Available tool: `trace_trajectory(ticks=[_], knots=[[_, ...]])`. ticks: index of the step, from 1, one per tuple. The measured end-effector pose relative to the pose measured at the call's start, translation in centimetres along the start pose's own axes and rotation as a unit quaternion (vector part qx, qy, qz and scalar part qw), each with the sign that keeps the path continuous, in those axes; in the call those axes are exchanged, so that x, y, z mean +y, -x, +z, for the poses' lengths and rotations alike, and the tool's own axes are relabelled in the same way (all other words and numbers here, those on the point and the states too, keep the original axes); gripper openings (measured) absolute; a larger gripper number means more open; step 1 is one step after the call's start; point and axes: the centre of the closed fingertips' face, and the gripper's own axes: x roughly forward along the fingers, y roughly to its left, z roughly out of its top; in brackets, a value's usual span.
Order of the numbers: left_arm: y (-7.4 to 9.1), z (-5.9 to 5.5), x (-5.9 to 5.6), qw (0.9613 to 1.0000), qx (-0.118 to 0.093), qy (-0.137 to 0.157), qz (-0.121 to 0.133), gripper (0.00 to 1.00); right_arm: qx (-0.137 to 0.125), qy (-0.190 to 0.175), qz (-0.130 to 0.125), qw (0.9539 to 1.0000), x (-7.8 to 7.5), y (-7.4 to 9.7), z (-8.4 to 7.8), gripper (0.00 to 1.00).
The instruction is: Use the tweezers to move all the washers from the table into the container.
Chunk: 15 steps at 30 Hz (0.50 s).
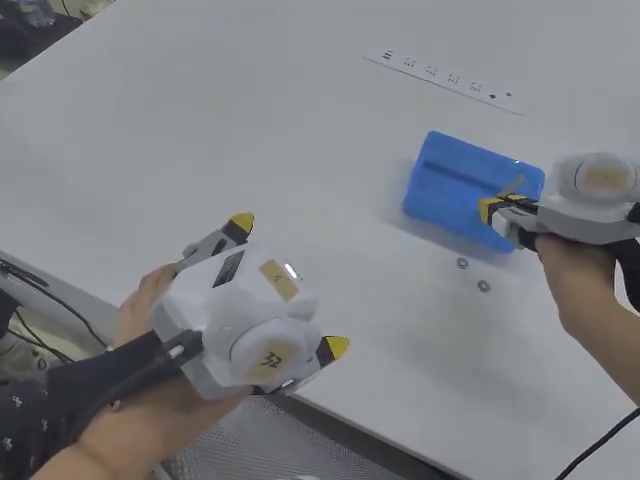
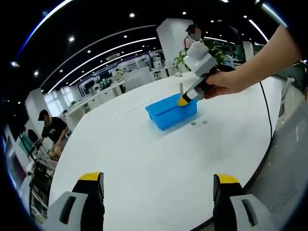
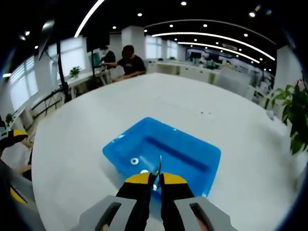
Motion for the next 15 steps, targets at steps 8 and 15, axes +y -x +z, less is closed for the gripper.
trace_trajectory(ticks=[8, 15], knots=[[0.0, -0.1, 0.0, 1.0000, 0.003, -0.001, 0.002, 0.96, -0.030, -0.006, 0.015, 0.9994, 0.5, 2.6, 1.7, 0.03], [0.0, -0.1, 0.0, 1.0000, 0.003, -0.003, 0.000, 0.96, -0.059, -0.011, 0.024, 0.9979, 1.6, 5.3, 2.8, 0.03]])
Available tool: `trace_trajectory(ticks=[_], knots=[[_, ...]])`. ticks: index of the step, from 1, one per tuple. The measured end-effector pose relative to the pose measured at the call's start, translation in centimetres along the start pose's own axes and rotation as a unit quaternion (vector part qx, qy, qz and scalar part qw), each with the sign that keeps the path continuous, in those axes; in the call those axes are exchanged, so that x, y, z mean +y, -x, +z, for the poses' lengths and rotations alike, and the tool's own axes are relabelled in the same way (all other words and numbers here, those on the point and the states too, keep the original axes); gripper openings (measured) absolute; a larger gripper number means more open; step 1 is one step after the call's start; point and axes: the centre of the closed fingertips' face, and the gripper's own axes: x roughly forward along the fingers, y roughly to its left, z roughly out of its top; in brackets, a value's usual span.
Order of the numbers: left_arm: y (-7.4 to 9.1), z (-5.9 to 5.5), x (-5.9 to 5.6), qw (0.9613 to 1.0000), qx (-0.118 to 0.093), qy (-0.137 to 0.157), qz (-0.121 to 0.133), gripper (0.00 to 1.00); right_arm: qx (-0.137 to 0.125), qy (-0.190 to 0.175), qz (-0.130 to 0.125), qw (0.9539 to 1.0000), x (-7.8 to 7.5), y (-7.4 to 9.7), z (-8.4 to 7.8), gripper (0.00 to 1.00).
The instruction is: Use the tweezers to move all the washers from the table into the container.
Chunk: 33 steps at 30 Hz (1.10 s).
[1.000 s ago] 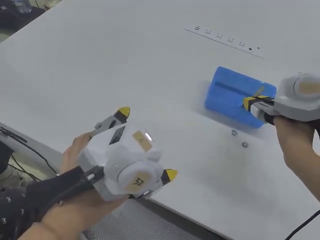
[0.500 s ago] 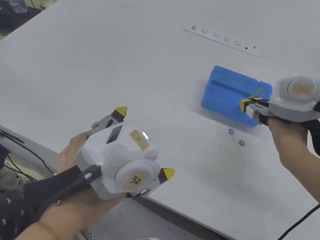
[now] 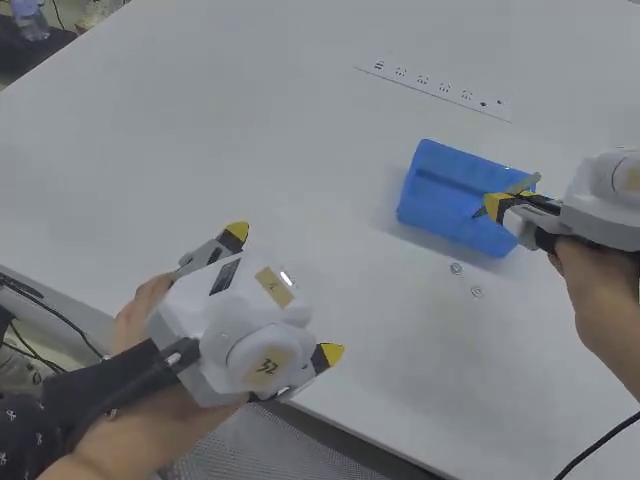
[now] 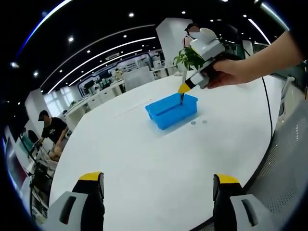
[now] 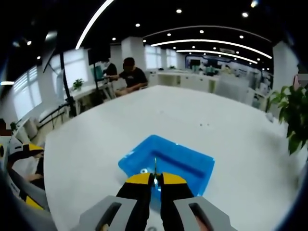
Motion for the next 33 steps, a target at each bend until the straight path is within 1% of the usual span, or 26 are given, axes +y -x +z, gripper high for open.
trace_trajectory(ticks=[5, 6, 9, 13, 14, 18, 22, 24, 28, 30, 33], knots=[[0.0, 0.0, 0.0, 1.0000, 0.001, -0.001, 0.000, 0.96, -0.010, 0.005, 0.008, 0.9999, 1.1, 0.9, 0.1, 0.02], [0.0, 0.0, 0.0, 1.0000, 0.000, -0.001, -0.001, 0.96, -0.010, 0.009, 0.010, 0.9999, 1.4, 1.2, 0.0, 0.02], [0.0, 0.0, 0.0, 1.0000, 0.000, -0.002, -0.001, 0.96, -0.002, 0.013, 0.015, 0.9998, 1.5, 1.2, -0.7, 0.03], [0.0, 0.0, 0.0, 1.0000, 0.000, -0.002, -0.001, 0.96, 0.016, 0.008, 0.024, 0.9996, 1.9, 0.9, -2.4, 0.03], [0.0, 0.0, 0.0, 1.0000, 0.001, -0.002, 0.000, 0.96, 0.020, 0.008, 0.024, 0.9995, 2.0, 1.1, -2.7, 0.03], [0.0, 0.0, 0.1, 1.0000, 0.001, -0.001, 0.001, 0.96, 0.041, 0.007, 0.029, 0.9987, 2.1, 0.4, -4.6, 0.03], [0.0, 0.0, 0.1, 1.0000, 0.001, 0.000, 0.002, 0.96, 0.057, 0.005, 0.032, 0.9979, 2.3, 0.0, -6.1, 0.03], [0.0, 0.0, 0.1, 1.0000, 0.001, -0.001, 0.002, 0.96, 0.061, 0.006, 0.032, 0.9976, 2.3, 0.2, -6.2, 0.03], [0.0, -0.1, 0.1, 1.0000, 0.002, -0.001, 0.002, 0.96, 0.065, 0.008, 0.034, 0.9973, 2.5, -0.5, -6.6, 0.03], [0.0, -0.1, 0.1, 1.0000, 0.003, -0.001, 0.002, 0.96, 0.066, 0.020, 0.030, 0.9972, 2.4, -0.6, -6.4, 0.03], [0.0, -0.1, 0.1, 1.0000, 0.003, -0.001, 0.002, 0.96, 0.066, 0.024, 0.030, 0.9971, 2.2, -0.5, -6.3, 0.03]])
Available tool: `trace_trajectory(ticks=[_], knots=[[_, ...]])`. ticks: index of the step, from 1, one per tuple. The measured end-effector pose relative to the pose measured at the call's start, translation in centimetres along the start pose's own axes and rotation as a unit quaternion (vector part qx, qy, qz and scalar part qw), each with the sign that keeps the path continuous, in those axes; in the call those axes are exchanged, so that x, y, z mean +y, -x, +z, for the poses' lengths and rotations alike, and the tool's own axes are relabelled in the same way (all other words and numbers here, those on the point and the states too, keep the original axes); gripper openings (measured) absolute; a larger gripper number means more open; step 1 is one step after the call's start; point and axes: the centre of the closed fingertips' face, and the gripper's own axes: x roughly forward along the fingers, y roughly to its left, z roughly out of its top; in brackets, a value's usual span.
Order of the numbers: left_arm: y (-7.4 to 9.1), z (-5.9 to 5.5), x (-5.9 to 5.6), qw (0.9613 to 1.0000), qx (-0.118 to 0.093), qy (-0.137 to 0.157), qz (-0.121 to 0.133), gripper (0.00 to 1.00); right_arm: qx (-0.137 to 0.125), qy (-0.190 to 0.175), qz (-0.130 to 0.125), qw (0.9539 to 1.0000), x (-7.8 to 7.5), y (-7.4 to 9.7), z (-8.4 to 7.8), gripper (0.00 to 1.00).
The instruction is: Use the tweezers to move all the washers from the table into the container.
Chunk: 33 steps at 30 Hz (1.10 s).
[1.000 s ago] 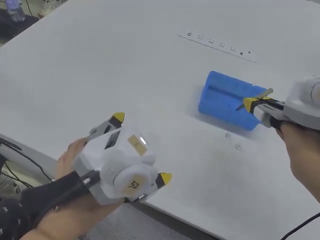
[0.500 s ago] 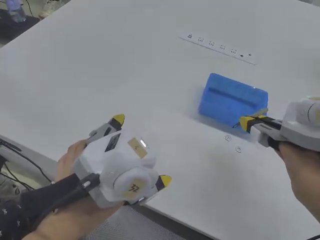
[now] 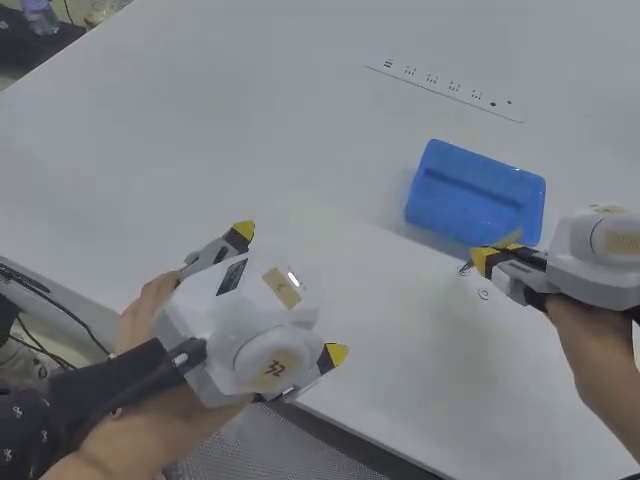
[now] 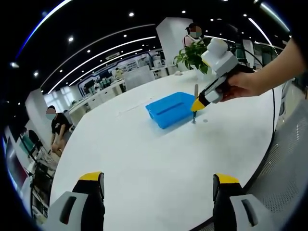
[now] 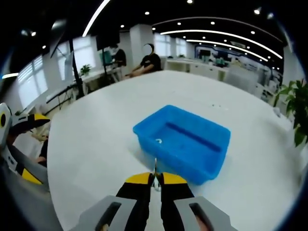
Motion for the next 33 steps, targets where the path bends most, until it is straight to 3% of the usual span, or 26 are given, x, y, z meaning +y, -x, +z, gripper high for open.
trace_trajectory(ticks=[14, 20, 28, 33], knots=[[0.0, 0.0, 0.0, 1.0000, 0.001, -0.001, 0.001, 0.96, 0.001, -0.002, -0.006, 1.0000, 0.0, -0.3, -0.1, 0.03], [0.0, -0.1, 0.0, 1.0000, 0.001, -0.002, 0.001, 0.95, -0.007, -0.063, -0.010, 0.9979, -1.1, -0.7, 0.1, 0.03], [-0.1, -0.1, 0.0, 1.0000, 0.003, -0.003, 0.001, 0.95, -0.009, -0.081, -0.015, 0.9965, -1.3, -1.0, 0.2, 0.02], [0.0, -0.1, 0.1, 1.0000, 0.003, -0.002, 0.002, 0.95, -0.002, -0.074, -0.017, 0.9971, -1.0, -1.2, 0.4, 0.00]])
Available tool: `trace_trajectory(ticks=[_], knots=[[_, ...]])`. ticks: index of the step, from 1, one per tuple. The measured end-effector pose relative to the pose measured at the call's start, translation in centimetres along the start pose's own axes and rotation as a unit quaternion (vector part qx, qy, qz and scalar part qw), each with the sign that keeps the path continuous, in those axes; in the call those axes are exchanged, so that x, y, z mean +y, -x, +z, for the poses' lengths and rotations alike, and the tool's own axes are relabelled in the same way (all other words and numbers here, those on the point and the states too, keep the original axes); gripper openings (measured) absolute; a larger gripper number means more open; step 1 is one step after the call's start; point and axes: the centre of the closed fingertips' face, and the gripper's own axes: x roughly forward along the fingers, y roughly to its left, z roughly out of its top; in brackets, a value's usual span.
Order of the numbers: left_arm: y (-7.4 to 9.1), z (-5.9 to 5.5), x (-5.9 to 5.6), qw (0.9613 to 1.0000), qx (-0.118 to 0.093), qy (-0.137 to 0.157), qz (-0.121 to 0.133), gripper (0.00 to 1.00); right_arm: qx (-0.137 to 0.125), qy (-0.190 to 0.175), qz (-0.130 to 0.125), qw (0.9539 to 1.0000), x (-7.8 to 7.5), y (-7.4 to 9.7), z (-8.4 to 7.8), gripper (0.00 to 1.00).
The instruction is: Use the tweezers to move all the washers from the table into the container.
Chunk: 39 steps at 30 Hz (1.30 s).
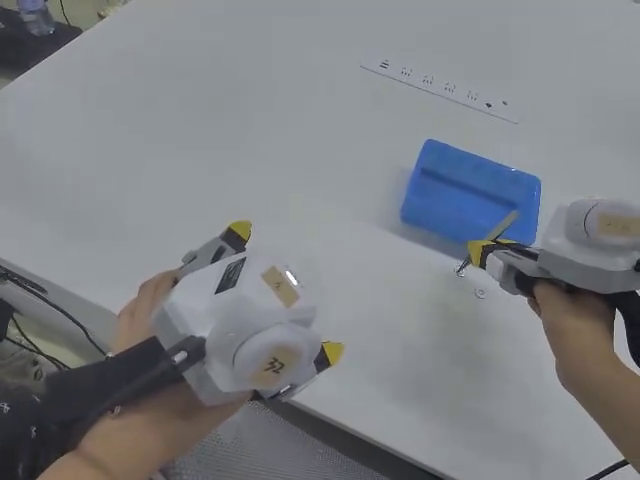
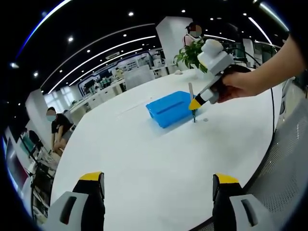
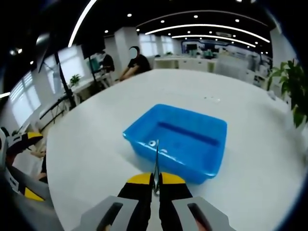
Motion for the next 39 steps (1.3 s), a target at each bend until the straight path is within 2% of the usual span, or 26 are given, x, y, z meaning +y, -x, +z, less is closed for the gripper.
trace_trajectory(ticks=[3, 6, 9, 15, 30, 39], knots=[[0.0, 0.0, -0.1, 1.0000, 0.000, -0.001, -0.001, 0.95, 0.000, 0.002, 0.001, 1.0000, 0.0, 0.3, -0.2, 0.00], [0.0, 0.0, -0.1, 1.0000, 0.000, -0.001, -0.001, 0.95, 0.002, -0.011, 0.012, 0.9999, 0.2, 0.3, -0.3, 0.01], [0.0, 0.0, 0.0, 1.0000, 0.000, -0.001, 0.000, 0.95, 0.000, -0.010, 0.007, 0.9999, 0.0, 0.5, -0.5, 0.02], [0.0, 0.0, -0.1, 1.0000, 0.001, -0.002, 0.000, 0.95, -0.004, -0.005, 0.012, 0.9999, 0.4, 0.6, -0.6, 0.03], [0.0, 0.0, -0.1, 1.0000, 0.001, -0.005, -0.001, 0.95, -0.017, -0.033, 0.014, 0.9992, 0.9, 1.3, -1.0, 0.03], [0.0, 0.0, -0.1, 1.0000, 0.002, -0.005, -0.001, 0.95, -0.020, -0.028, 0.012, 0.9993, 1.2, 1.2, -1.2, 0.03]])
